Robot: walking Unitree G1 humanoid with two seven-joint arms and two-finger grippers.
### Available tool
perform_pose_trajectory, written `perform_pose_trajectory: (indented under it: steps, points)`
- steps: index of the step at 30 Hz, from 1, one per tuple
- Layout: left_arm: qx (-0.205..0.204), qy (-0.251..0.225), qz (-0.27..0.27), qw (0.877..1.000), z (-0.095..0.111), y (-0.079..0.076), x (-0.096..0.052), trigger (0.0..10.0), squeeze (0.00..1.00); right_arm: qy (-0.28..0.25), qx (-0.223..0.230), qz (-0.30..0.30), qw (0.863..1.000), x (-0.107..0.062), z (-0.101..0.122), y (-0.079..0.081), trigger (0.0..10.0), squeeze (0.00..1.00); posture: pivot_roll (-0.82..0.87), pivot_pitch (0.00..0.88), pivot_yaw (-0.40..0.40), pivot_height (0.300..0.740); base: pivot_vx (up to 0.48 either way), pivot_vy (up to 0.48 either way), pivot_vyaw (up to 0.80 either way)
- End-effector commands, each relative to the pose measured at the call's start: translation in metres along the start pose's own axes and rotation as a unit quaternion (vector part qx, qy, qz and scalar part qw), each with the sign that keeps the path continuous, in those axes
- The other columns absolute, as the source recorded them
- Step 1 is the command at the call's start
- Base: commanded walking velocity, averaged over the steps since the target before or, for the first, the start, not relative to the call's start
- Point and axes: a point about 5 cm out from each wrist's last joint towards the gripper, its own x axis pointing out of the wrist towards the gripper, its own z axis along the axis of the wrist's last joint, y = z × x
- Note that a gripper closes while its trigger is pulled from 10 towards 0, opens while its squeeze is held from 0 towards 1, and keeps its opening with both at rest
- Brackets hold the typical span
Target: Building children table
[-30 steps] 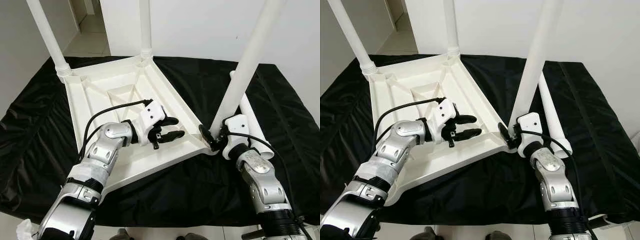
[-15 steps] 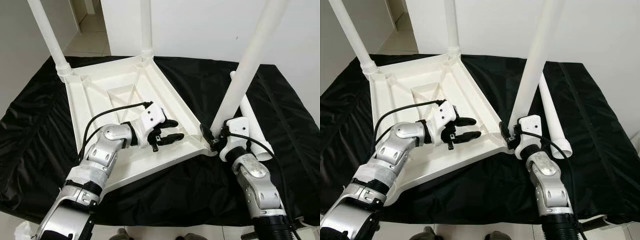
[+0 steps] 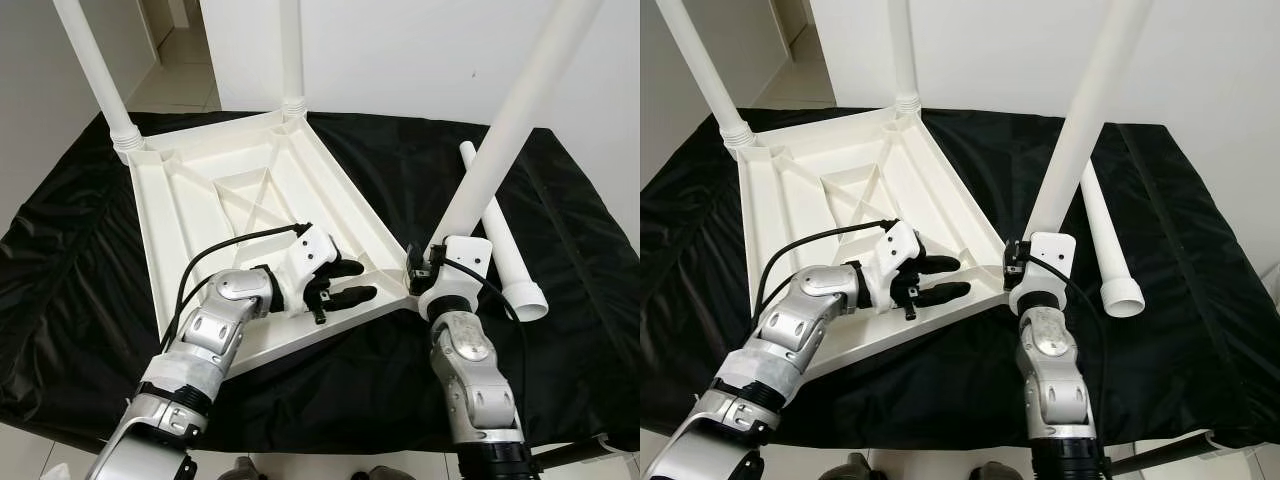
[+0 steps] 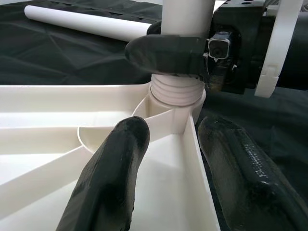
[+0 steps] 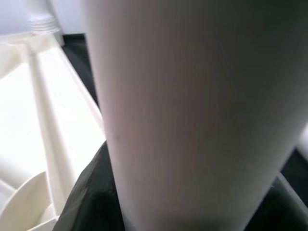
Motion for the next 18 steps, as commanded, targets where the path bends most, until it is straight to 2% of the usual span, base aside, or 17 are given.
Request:
perform_pose_trajectory:
  steps: [1,8,9,11,12,18]
  points:
    - [0.000,-0.001,0.059,0.998,0.0006,0.0068,-0.0039,10.0,0.00,0.023,0.027,-0.048,0.998,-0.0045,-0.0043,0.0040,10.0,0.00,-0.03,0.000,0.008,0.740,0.000,0.000,0.00]
    - [0.009,0.000,0.064,0.998,0.0033,0.0116,-0.0067,10.0,0.00,0.004,0.020,-0.037,0.999,-0.0032,0.0023,0.0017,10.0,0.00,-0.03,0.000,0.007,0.740,0.000,0.000,0.00]
    - [0.009,0.001,0.064,0.998,0.0037,0.0123,-0.0071,10.0,0.00,0.005,0.020,-0.038,0.999,-0.0035,0.0019,0.0005,10.0,0.13,-0.03,0.000,0.007,0.740,0.000,0.000,0.00]
    - [0.009,0.001,0.064,0.998,0.0037,0.0123,-0.0071,10.0,0.00,0.005,0.020,-0.038,0.999,-0.0035,0.0019,0.0005,10.0,0.13,-0.03,0.000,0.007,0.740,0.000,0.000,0.00]
    - [0.011,0.002,0.064,0.998,0.0043,0.0126,-0.0072,10.0,0.00,0.003,0.025,-0.038,0.999,-0.0048,0.0024,-0.0007,10.0,1.00,-0.03,0.000,0.008,0.740,0.000,0.000,0.00]
    - [0.011,0.005,0.063,0.998,0.0058,0.0135,-0.0074,10.0,0.00,-0.003,0.025,-0.035,0.999,-0.0111,0.0032,-0.0022,10.0,1.00,-0.04,0.002,0.010,0.740,0.000,0.000,0.00]
